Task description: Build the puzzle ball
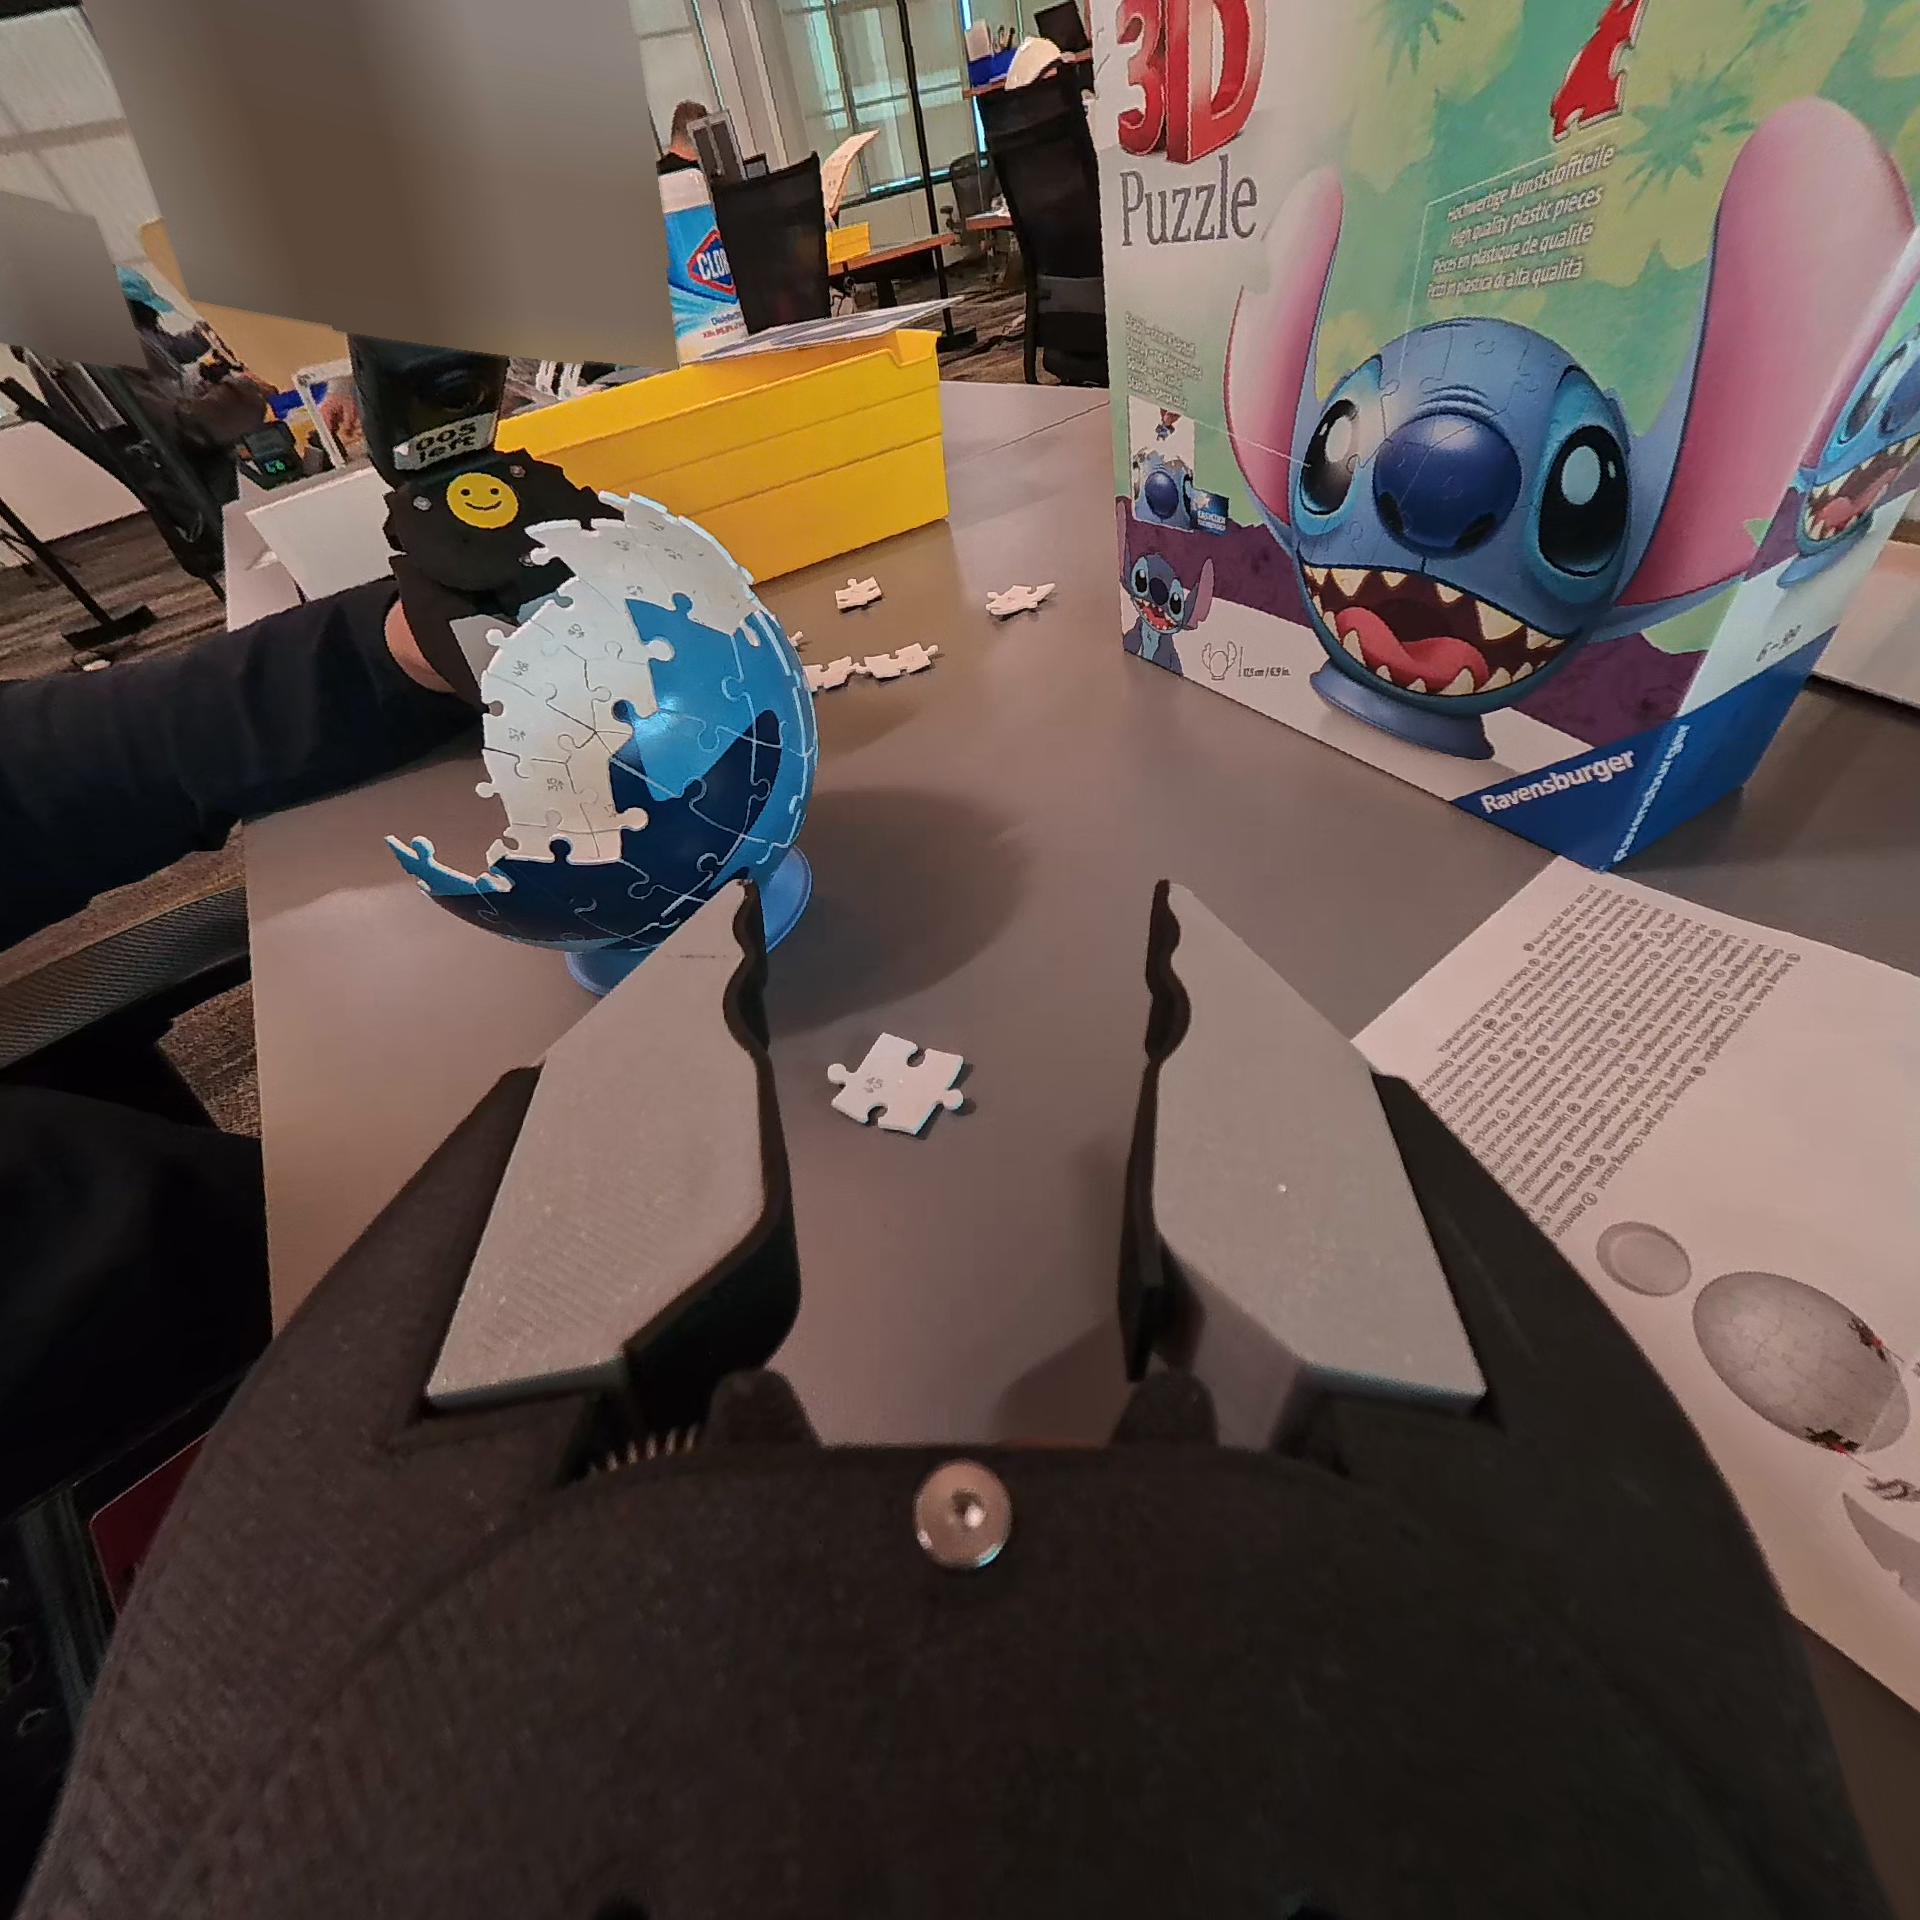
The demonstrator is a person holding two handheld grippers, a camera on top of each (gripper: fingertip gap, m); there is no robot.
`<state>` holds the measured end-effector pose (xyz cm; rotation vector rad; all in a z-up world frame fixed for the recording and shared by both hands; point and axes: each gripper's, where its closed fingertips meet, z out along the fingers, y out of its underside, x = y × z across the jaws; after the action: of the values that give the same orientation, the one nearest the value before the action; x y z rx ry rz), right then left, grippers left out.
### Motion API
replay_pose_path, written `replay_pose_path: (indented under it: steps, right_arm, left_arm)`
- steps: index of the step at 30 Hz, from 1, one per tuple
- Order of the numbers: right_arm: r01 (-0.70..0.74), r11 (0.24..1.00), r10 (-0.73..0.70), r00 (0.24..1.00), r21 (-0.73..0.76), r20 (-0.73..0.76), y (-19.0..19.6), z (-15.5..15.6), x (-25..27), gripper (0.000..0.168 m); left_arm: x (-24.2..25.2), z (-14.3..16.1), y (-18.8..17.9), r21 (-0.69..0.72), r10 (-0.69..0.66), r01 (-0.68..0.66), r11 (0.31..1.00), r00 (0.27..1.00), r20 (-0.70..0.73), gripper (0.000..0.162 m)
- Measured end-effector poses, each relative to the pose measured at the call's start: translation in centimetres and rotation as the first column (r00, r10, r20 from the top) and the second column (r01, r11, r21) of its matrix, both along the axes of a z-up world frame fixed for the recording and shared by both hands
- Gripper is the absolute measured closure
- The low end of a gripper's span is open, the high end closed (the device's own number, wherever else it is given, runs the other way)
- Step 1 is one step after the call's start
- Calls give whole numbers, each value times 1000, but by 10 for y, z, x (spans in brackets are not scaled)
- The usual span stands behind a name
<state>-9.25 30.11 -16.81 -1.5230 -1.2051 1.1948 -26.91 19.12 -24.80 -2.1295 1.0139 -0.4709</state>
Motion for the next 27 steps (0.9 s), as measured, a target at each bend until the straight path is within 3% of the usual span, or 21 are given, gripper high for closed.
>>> replay_pose_path:
  steps: [8,12,17,24,27]
  right_arm:
    - [-14,1000,14,1000,-6,11,-1,-2,-1,99]
    - [-105,991,108,994,-78,34,-10,-7,-3,119]
    - [-125,987,132,989,-99,69,-12,-12,-3,122]
    - [-144,989,145,958,-22,249,-11,-24,1,127]
    - [-128,991,110,921,25,373,-2,-36,5,139]
  left_arm:
    - [0,-1,0,-6,0,0,1000,1000,-5,84]
    - [-1,-1,0,-6,4,-4,1000,1000,-4,85]
    - [-2,-1,0,-7,8,-9,1000,1000,-3,85]
    - [-1,-1,0,-8,7,-7,1000,1000,-2,85]
    - [-1,-1,0,-8,7,-7,1000,1000,-1,85]
